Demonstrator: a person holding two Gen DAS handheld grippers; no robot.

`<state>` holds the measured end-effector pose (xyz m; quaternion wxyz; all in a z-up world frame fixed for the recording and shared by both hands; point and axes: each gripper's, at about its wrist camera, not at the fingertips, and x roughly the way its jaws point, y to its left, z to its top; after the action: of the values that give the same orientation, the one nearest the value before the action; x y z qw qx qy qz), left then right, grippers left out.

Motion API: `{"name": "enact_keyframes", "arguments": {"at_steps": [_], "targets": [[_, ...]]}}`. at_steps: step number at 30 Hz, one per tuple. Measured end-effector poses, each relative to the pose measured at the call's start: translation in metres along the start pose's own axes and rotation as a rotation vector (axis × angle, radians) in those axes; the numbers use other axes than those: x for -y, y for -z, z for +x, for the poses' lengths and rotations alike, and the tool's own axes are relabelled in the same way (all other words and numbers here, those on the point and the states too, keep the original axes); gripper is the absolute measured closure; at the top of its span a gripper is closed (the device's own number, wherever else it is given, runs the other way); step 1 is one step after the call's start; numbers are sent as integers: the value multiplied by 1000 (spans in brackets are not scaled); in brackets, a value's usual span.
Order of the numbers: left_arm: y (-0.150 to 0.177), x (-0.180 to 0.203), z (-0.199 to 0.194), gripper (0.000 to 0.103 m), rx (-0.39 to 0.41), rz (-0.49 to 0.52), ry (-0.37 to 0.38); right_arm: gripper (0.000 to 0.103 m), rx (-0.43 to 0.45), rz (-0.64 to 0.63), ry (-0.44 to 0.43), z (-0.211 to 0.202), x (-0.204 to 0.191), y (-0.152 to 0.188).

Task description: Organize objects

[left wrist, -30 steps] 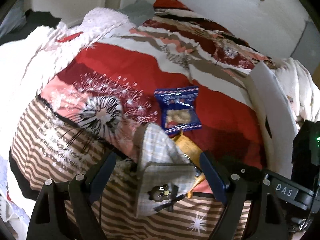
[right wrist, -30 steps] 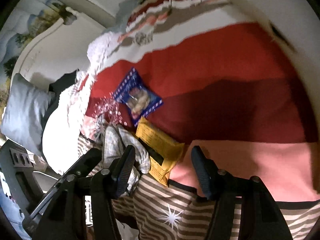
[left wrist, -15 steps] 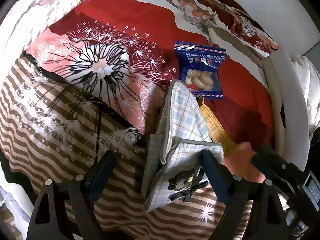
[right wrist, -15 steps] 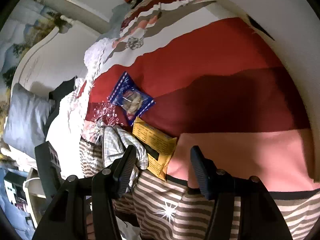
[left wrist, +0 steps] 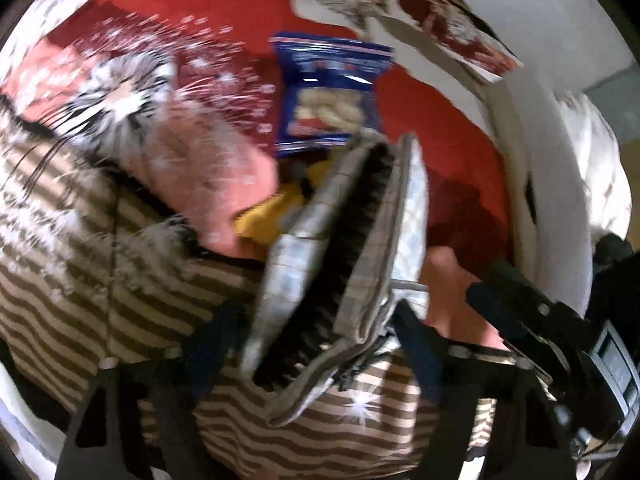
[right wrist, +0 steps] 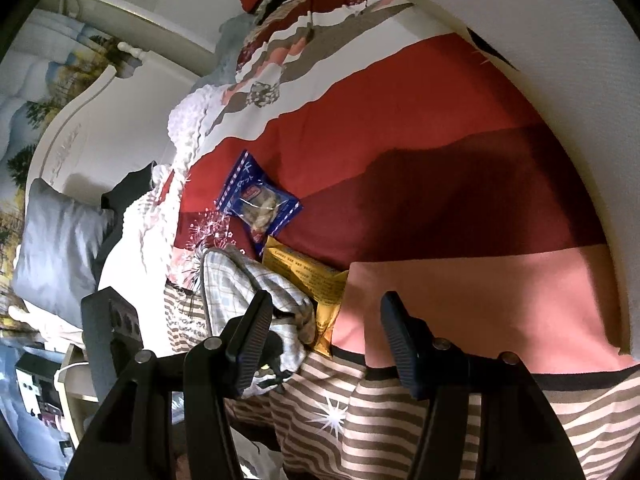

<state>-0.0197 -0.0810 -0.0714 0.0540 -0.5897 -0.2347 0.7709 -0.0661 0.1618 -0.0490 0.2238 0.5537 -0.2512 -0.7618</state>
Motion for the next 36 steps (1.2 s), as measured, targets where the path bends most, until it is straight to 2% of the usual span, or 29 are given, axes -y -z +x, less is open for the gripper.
{"name": "enact_keyframes", "arguments": {"at_steps": [1, 3, 7, 15, 26, 31, 33, 34, 36], "targets": [[1, 4, 0, 50, -3, 7, 20, 46, 1, 3, -1, -1, 1, 0], [4, 13, 0, 57, -1, 31, 24, 46, 1, 8, -2, -2, 3, 0], [4, 26, -6, 64, 38, 75, 0, 46, 6, 11, 2, -4, 5, 1], [7, 40, -30, 65, 152, 144, 21, 51, 48, 5, -36, -17, 8, 0], [16, 65, -56, 65, 287, 207, 100, 51, 172, -28, -179, -47, 0, 0], [22, 90, -59, 65, 312, 318, 112, 51, 199, -38, -270, -55, -2, -1], [25, 96, -58, 65, 322, 348, 95, 42, 208, -61, -293, -60, -6, 0], [26, 99, -59, 65, 323, 362, 91, 33, 212, -68, -291, -61, -7, -1], [29, 104, -59, 65, 324, 403, 81, 30, 215, -96, -283, -61, -12, 0]]}}
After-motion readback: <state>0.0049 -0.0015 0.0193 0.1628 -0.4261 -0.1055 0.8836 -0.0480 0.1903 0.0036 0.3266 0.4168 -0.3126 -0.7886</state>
